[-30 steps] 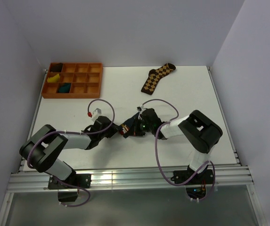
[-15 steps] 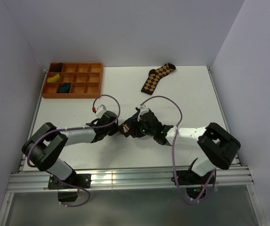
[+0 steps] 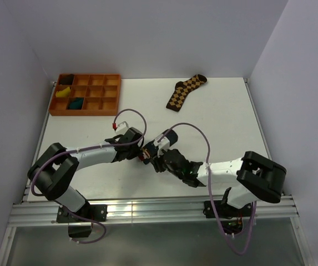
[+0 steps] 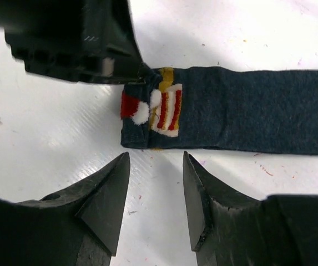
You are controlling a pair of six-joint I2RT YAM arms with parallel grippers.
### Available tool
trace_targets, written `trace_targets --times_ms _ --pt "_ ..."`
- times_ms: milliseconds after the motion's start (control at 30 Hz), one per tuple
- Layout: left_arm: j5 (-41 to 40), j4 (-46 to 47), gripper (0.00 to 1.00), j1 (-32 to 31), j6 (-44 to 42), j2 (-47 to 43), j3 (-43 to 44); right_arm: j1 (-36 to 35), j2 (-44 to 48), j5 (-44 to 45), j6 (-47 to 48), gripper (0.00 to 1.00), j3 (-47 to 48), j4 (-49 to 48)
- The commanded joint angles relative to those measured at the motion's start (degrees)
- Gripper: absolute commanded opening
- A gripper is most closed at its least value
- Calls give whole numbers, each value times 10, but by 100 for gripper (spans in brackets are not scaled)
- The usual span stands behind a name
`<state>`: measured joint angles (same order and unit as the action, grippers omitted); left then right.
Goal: Roll the socks
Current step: Roll the sock at the center of the board.
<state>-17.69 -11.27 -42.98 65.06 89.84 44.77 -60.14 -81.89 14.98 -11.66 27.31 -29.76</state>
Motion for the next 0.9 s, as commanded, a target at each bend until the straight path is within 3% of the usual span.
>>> trace_targets --times_ms 0,333,867 --pt "-1 -60 0 -3 -27 9 23 -34 -24 76 77 50 22 -46" --pt "23 -71 0 -3 -41 22 37 -113 -110 145 161 51 80 -54" --pt "43 -62 0 -3 -42 23 35 -126 -237 206 195 47 114 -107"
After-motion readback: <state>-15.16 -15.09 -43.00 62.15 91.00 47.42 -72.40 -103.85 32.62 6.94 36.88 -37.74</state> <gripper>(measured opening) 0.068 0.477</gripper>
